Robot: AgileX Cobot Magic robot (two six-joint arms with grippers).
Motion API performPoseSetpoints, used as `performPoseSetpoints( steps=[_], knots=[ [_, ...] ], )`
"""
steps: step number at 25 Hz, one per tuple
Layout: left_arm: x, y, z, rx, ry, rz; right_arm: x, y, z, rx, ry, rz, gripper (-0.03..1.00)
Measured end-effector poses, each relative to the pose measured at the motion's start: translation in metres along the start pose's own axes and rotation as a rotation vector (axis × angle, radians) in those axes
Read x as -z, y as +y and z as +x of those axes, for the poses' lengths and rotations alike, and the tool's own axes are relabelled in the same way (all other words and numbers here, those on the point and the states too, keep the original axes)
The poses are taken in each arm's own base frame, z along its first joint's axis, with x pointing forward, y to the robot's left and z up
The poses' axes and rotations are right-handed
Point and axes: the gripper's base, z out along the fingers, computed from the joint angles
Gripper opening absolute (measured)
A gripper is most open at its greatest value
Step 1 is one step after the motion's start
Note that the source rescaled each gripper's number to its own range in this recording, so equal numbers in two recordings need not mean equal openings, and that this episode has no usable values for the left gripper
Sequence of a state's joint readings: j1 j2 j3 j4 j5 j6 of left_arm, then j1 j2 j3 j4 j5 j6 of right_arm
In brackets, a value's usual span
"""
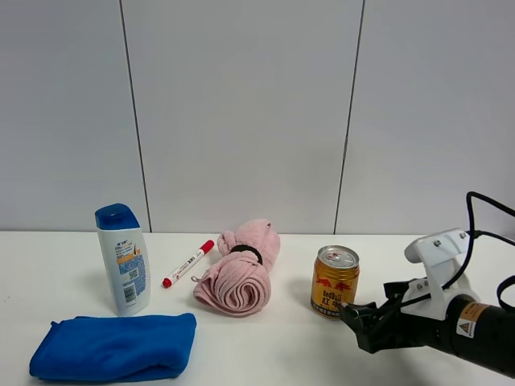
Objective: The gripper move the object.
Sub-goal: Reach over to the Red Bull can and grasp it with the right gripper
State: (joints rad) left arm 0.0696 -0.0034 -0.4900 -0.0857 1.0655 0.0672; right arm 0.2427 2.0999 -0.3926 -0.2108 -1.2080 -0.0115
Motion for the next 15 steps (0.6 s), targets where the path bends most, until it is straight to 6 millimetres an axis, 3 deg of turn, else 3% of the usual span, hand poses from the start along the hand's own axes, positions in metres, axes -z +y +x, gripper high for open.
performPoseSetpoints(
  steps=[4, 15],
  knots=[
    [0.0, 0.0, 0.0, 0.0, 0.0, 0.0, -0.0094, -0.0014, -0.0088, 0.014, -0.044, -0.01, 0.58],
    [0.0, 0.0, 0.0, 0.0, 0.0, 0.0, -0.0123, 0.0001, -0.0076, 0.023, -0.042, -0.032, 0.58]
  ],
)
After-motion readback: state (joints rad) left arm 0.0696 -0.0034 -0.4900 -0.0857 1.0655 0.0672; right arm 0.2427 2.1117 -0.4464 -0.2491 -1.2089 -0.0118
